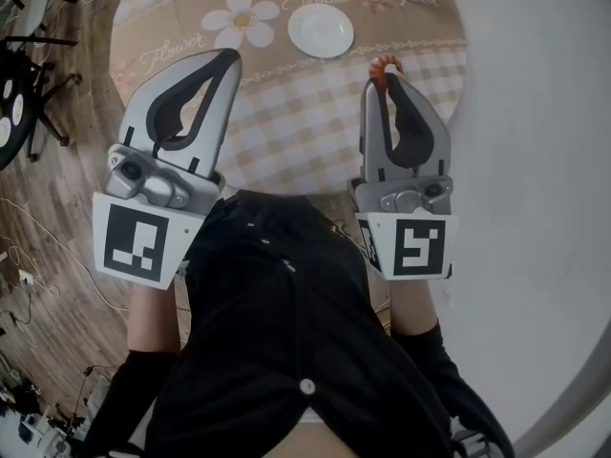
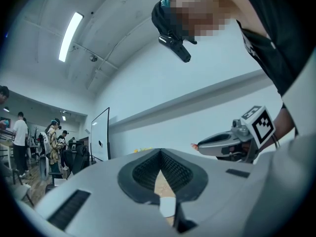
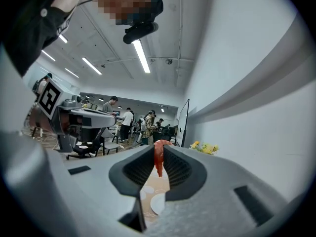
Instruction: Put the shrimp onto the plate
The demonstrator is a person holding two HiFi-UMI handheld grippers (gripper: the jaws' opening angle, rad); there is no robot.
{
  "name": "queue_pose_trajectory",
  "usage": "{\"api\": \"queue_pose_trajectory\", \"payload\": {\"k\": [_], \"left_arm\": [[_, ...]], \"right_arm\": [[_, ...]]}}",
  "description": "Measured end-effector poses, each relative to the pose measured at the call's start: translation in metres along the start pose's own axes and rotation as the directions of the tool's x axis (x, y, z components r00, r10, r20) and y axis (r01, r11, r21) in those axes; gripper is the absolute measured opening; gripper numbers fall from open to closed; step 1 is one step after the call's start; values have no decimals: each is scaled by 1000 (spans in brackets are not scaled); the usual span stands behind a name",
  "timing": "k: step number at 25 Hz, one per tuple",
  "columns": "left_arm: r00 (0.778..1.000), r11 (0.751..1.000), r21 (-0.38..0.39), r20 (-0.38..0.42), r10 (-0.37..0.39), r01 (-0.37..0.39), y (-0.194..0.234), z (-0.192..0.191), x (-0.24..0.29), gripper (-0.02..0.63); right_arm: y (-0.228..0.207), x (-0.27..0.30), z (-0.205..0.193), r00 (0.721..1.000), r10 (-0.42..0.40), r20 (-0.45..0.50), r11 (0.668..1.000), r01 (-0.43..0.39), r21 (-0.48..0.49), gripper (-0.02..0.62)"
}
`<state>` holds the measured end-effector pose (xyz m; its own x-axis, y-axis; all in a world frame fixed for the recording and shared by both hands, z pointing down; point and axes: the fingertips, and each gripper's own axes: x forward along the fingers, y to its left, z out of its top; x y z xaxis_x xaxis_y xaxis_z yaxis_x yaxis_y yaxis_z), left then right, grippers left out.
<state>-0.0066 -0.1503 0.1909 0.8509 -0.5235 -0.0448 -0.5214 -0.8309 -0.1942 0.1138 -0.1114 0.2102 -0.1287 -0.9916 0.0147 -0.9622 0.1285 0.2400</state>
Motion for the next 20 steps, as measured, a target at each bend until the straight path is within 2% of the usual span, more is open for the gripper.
{"api": "queue_pose_trajectory", "payload": {"k": [20], "left_arm": [[996, 997, 0, -46, 78, -78, -7, -9, 6, 2]], "right_arm": [[-16, 29, -33, 994, 103, -26, 995, -103, -9, 44]]}}
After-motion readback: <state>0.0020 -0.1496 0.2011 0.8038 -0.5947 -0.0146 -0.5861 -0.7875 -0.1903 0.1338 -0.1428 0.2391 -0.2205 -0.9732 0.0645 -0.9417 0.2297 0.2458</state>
